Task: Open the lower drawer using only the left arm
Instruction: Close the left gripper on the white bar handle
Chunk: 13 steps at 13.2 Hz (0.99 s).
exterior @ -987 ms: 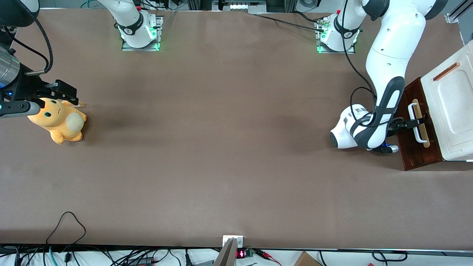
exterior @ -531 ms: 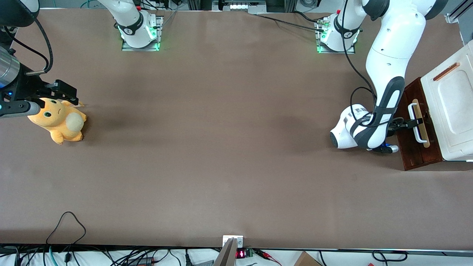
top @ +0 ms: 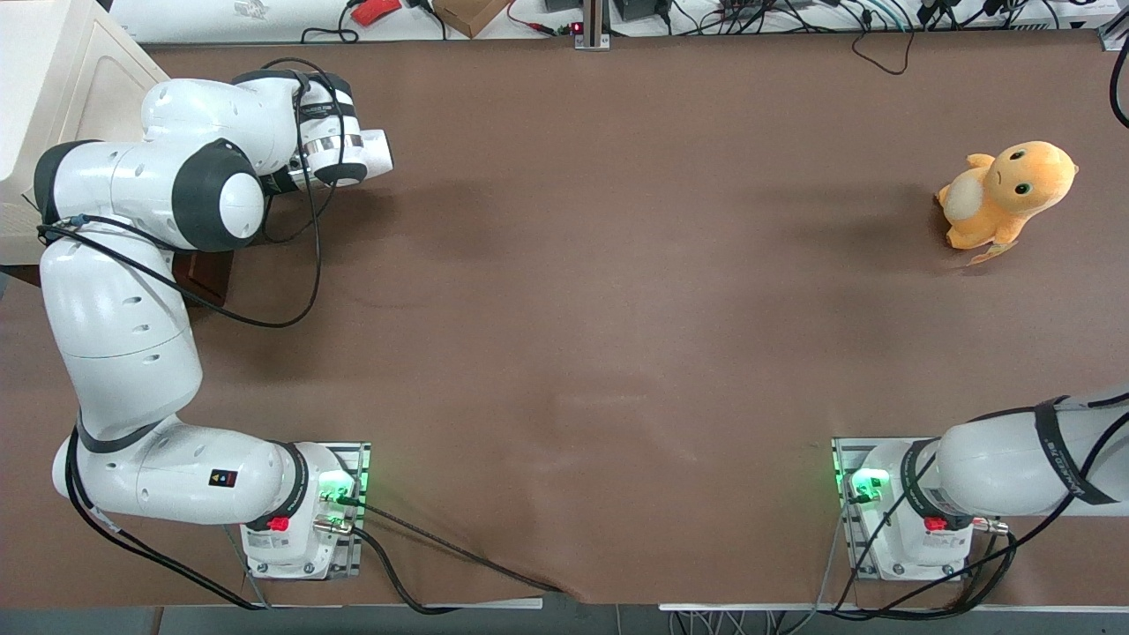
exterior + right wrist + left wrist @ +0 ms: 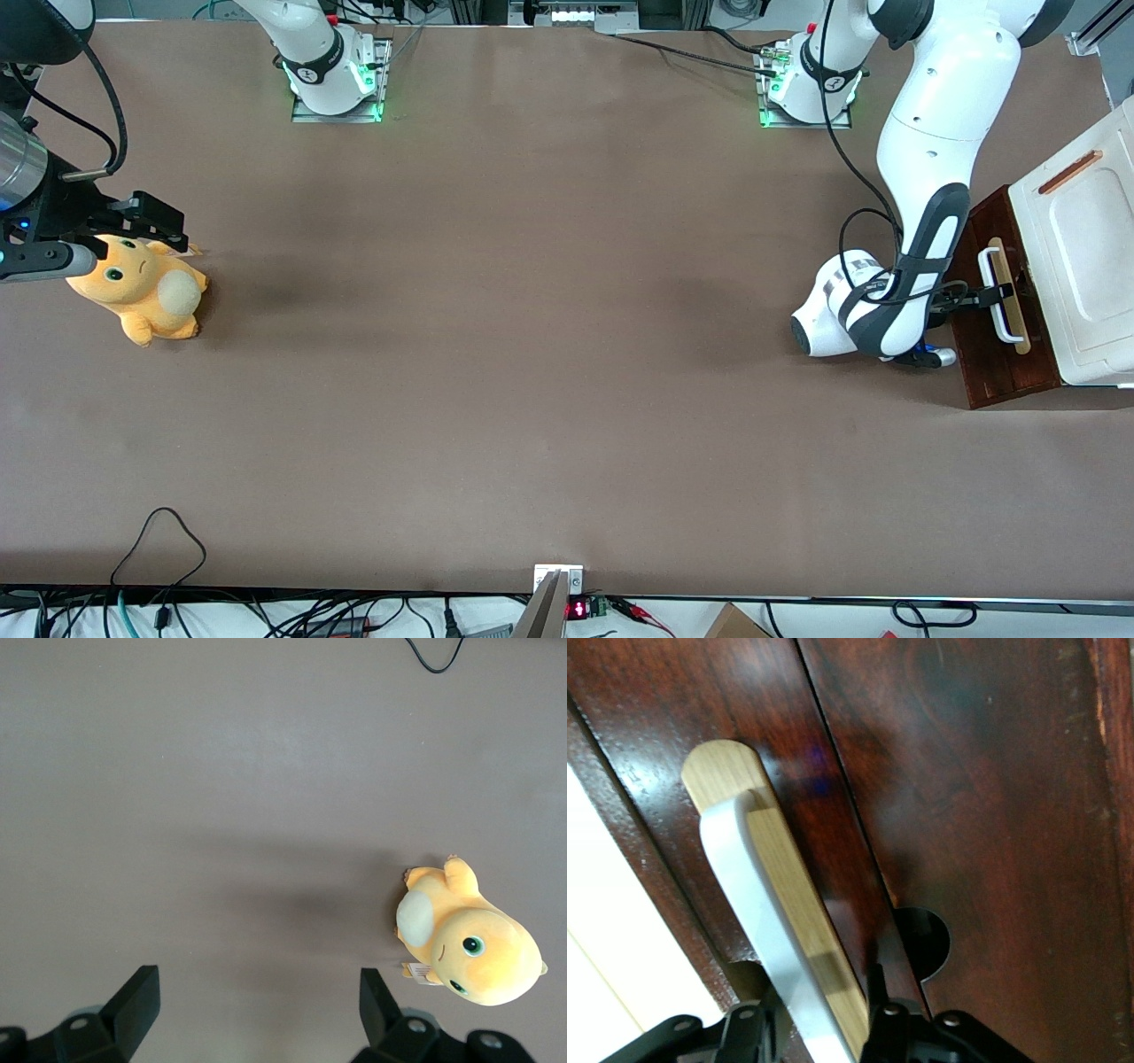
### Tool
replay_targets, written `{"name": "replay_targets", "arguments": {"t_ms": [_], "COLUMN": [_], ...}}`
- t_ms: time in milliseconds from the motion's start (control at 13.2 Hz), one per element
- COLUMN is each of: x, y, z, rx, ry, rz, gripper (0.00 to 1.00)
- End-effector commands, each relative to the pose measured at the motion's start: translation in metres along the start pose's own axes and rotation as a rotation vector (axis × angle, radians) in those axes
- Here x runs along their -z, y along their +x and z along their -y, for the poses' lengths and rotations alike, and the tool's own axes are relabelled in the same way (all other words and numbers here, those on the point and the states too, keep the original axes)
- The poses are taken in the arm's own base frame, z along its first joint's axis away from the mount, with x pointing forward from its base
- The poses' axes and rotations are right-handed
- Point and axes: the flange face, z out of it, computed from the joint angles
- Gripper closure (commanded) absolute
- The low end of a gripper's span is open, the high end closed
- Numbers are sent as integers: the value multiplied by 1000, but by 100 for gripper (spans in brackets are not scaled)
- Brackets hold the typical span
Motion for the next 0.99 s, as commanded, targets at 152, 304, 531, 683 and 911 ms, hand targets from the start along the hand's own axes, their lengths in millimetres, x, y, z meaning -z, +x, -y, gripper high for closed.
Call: {"name": "replay_targets", "arguments": {"t_ms": [152,304,531,683,911], "x": [-1,-2,-2,-1,1], "y": [2,2,2,2,1], "z": [-3,-3,-2,-1,1], "rx": [-3,0,1,5,11], "ry": [7,6,6,4,4], "rz": [-22,-18,-18,-19,-20], "gripper": [69,71,73,74,74]}}
